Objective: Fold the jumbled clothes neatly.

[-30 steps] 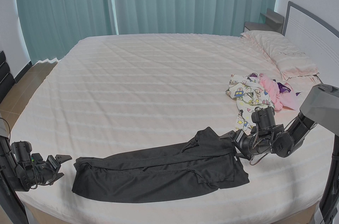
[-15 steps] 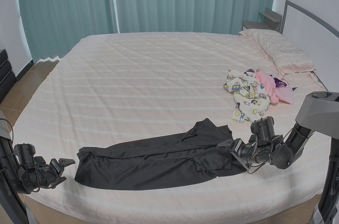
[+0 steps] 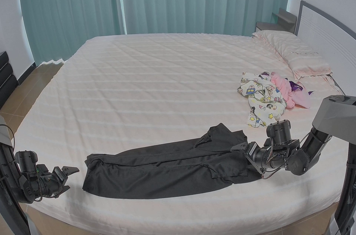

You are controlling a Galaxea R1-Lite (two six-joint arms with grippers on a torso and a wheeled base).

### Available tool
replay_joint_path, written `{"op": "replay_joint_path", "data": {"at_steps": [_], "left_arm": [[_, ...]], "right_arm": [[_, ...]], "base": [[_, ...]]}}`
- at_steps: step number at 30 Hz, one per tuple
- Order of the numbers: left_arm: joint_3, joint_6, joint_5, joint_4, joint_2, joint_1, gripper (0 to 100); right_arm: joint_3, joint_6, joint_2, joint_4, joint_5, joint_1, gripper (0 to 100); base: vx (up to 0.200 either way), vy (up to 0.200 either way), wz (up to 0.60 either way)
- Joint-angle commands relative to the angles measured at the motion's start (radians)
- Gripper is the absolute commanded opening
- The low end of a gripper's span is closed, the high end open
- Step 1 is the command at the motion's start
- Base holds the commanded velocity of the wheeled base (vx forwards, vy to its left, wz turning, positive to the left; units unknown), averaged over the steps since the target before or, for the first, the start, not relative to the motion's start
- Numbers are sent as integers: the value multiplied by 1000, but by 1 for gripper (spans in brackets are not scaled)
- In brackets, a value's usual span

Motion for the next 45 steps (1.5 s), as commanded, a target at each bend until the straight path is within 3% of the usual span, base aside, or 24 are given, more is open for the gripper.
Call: {"op": "replay_joint_path", "data": {"at_steps": [1,4,9,17,24,38,39,45], "left_arm": [[2,3,-1,0,-2,-11,100],[2,6,16,-5,-4,-80,100],[10,15,111,-40,-7,-225,100],[-16,19,136,-83,24,-436,100],[-49,128,263,-85,133,-469,100],[-49,150,297,-106,182,-487,100],[-49,151,302,-106,194,-485,0],[34,150,391,-190,205,-485,0]], "right_arm": [[6,-2,-9,-36,1,-19,100],[11,-2,-8,-68,-1,-25,100],[17,-2,-8,-71,-1,-26,100],[20,-3,-6,-71,-1,-28,100],[20,-3,-8,-71,-1,-25,100],[28,-5,-8,-71,1,-17,100],[29,-5,-9,-71,1,-17,100],[29,-5,-9,-71,1,-17,100]], "base": [[0,200,0],[0,0,0],[0,0,0],[0,0,0],[0,0,0],[0,0,0],[0,0,0],[0,0,0]]}}
